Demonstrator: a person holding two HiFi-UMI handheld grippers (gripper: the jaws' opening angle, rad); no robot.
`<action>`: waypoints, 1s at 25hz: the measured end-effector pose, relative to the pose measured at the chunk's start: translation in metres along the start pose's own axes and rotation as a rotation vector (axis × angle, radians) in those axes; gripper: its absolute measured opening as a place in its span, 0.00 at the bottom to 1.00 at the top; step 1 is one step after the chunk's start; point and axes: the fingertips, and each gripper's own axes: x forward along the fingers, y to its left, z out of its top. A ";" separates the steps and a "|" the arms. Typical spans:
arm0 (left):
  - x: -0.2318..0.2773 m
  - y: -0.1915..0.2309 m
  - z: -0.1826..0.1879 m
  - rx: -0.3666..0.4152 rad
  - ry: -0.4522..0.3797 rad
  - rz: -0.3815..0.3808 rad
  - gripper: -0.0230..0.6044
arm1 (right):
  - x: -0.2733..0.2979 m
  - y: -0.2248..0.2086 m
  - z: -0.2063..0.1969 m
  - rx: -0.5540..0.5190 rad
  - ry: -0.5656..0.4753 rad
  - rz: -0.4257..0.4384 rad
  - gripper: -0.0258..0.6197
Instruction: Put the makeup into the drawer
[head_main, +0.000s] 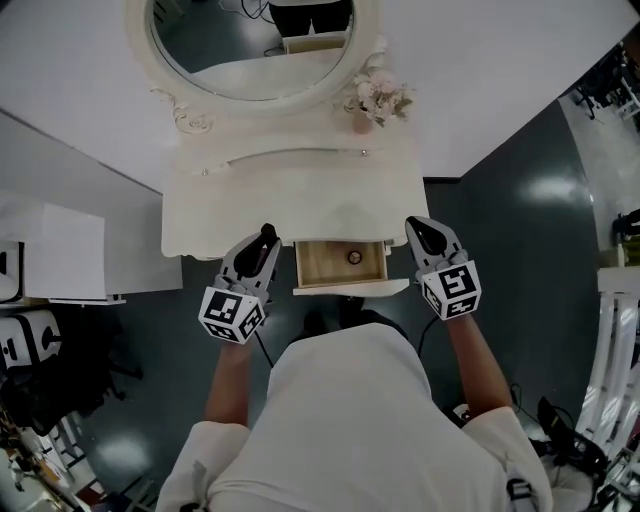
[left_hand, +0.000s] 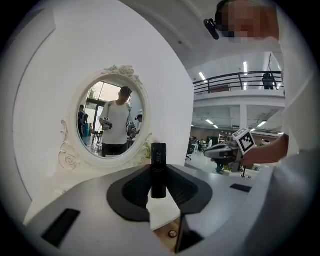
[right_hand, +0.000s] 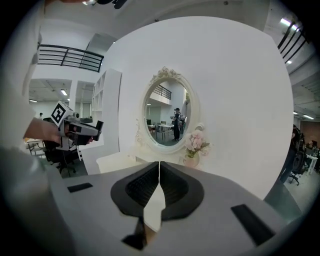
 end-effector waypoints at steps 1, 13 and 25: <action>0.003 -0.003 -0.004 -0.003 0.014 0.006 0.20 | 0.003 -0.002 -0.003 0.000 0.006 0.016 0.09; 0.049 -0.024 -0.060 0.007 0.179 0.066 0.20 | 0.046 -0.022 -0.052 0.037 0.095 0.185 0.09; 0.084 -0.056 -0.128 0.145 0.387 -0.001 0.20 | 0.059 -0.012 -0.108 0.093 0.171 0.307 0.09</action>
